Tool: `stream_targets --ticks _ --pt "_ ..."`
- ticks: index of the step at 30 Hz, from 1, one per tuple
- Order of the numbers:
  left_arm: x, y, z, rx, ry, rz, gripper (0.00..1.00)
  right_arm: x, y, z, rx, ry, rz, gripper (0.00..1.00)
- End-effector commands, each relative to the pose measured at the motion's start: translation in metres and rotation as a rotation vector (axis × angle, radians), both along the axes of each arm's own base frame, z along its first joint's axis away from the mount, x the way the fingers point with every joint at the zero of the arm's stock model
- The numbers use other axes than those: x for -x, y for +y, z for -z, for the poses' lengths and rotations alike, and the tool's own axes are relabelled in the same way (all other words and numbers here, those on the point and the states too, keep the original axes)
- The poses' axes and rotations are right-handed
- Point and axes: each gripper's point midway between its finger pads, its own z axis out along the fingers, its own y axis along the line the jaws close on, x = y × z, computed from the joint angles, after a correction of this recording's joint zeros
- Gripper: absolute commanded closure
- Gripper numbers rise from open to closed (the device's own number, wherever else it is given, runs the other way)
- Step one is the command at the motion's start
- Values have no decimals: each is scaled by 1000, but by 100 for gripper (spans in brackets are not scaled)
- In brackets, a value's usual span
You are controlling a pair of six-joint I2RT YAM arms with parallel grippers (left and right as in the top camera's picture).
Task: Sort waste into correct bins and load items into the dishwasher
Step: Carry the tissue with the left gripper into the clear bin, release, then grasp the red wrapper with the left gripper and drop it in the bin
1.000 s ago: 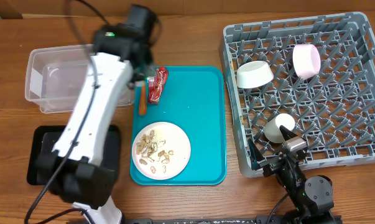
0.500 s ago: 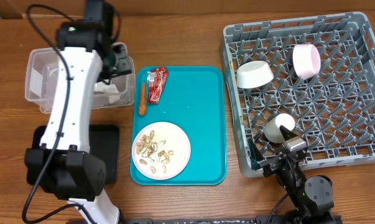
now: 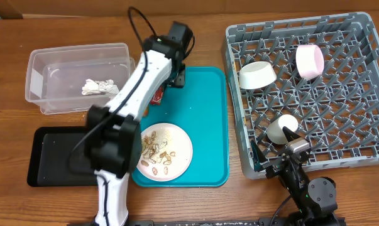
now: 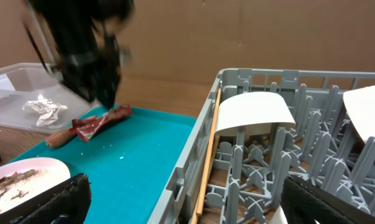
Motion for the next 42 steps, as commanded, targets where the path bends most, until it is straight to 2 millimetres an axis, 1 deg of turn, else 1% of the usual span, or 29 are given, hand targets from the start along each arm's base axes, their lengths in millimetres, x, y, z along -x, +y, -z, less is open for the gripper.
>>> stream_targets --ticks 1,4,6,7,8,9,12,14,18,20,23,24,25,27,28,29,32,34,37,39,42 --pt "7 5 32 -5 79 -22 63 0 0 -2 -8 -13 0 0" --pt "8 9 44 -38 100 -24 60 0 0 -3 -8 -14 0 0" --pt "8 14 48 -69 102 -26 62 0 0 -3 -8 -14 0 0" --pt "9 15 48 -74 105 -26 67 0 0 -3 -8 -14 0 0" --pt "10 15 48 -75 110 -26 83 0 0 -3 -8 -14 0 0" --pt "12 15 47 -75 116 -26 96 0 0 -2 -8 -13 0 0" --pt "16 9 36 -46 127 -26 96 0 0 -3 -8 -14 0 0" --pt "17 5 21 -41 113 -17 96 0 0 -3 -8 -14 0 0" --pt "18 -1 -28 -10 42 -21 96 0 0 -3 -8 -13 0 0" --pt "18 -1 -55 14 -14 -25 96 0 0 -3 -8 -14 0 0" --pt "12 6 -83 24 -96 -40 96 0 0 -3 -8 -14 0 0" --pt "9 10 -86 14 -115 -48 82 0 0 -3 -8 -14 0 0" --pt "5 16 -87 1 -130 -59 59 0 0 -2 -8 -13 0 0" --pt "-4 19 -78 -2 -138 -68 36 0 0 -3 -8 -14 0 0" --pt "-10 18 -67 5 -134 -72 23 0 0 -2 -8 -13 0 0" --pt "-13 17 -61 9 -128 -67 23 0 0 -3 -8 -14 0 0" --pt "-20 10 -27 9 -75 -17 33 0 0 -3 -8 -14 0 0" --pt "-20 12 -8 -13 -42 -19 36 0 0 -3 -8 -14 0 0" --pt "-19 14 16 -39 3 -21 36 0 0 -3 -8 -14 0 0" --pt "-18 15 30 -49 26 -21 36 0 0 -2 -8 -13 0 0" --pt "-16 16 41 -58 50 -21 45 0 0 -3 -8 -14 0 0"
